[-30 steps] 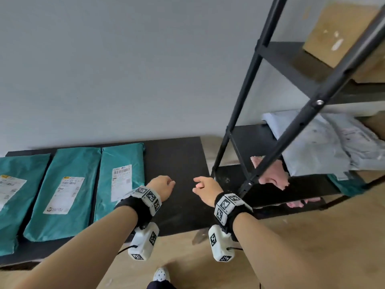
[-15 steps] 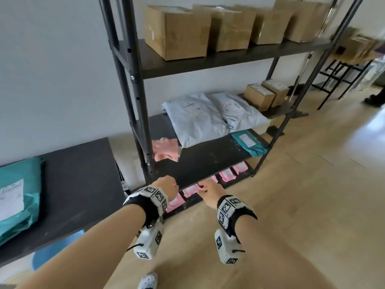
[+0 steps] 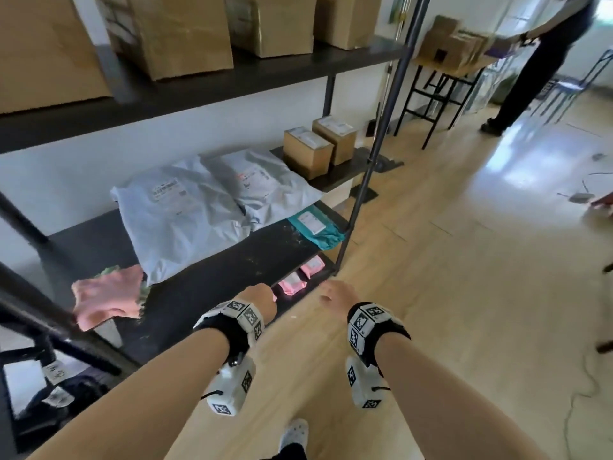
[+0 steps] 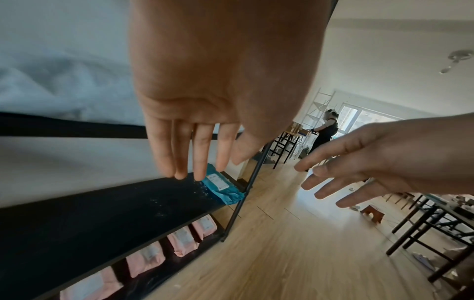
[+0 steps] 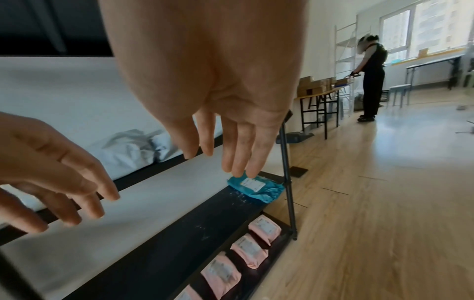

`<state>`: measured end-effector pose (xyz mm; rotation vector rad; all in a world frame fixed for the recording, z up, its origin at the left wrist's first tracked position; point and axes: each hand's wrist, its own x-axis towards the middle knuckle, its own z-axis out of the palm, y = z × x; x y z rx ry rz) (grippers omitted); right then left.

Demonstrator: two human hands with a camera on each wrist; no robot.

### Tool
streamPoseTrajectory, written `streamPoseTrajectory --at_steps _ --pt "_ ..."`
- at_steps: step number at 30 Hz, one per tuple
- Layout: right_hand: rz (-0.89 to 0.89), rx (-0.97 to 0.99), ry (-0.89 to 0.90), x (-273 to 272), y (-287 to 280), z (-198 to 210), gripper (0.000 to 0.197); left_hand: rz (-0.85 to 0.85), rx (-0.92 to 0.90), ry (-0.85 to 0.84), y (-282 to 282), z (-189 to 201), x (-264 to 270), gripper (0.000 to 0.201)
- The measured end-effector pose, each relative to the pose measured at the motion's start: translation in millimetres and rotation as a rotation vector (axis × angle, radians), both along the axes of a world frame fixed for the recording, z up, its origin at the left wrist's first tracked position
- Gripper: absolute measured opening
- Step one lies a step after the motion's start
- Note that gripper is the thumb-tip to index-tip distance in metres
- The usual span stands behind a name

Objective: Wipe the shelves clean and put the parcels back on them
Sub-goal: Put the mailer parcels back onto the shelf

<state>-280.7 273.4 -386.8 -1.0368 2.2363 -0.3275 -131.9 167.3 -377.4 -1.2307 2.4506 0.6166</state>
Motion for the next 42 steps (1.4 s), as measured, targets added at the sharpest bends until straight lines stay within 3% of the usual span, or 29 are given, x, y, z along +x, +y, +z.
streamPoseTrajectory --at_steps 7,15,19,24,32,35,38,40,42 --pt "-0.093 -0.003 -0.024 -122 -12 10 0.04 0.001 0.03 -0.006 -30 -2 -130 0.031" --pt "0.037 -0.015 0.016 -251 -37 12 0.037 0.132 0.019 0.019 -41 -9 -245 0.029" --pt "0.162 -0.01 -0.004 -322 -56 -2 0.038 0.297 0.076 0.063 -45 -30 -297 0.028" --pt "0.287 0.011 -0.04 -404 -80 -28 0.037 0.627 0.14 0.193 -49 -59 -348 0.03" --pt "0.341 0.048 -0.155 -476 -156 -113 0.038 0.901 0.313 0.169 -107 -139 -403 0.029" --pt "0.281 0.062 -0.218 -483 -182 -152 0.04 0.792 0.262 0.01 -133 -167 -415 0.028" --pt "0.244 0.07 -0.264 -490 -216 -196 0.04 0.799 0.299 0.014 -168 -205 -427 0.026" --pt "0.234 0.083 -0.284 -493 -240 -224 0.041 0.898 0.374 0.165 -185 -233 -427 0.027" --pt "0.213 0.105 -0.324 -496 -261 -248 0.043 1.121 0.436 0.367 -202 -261 -428 0.029"
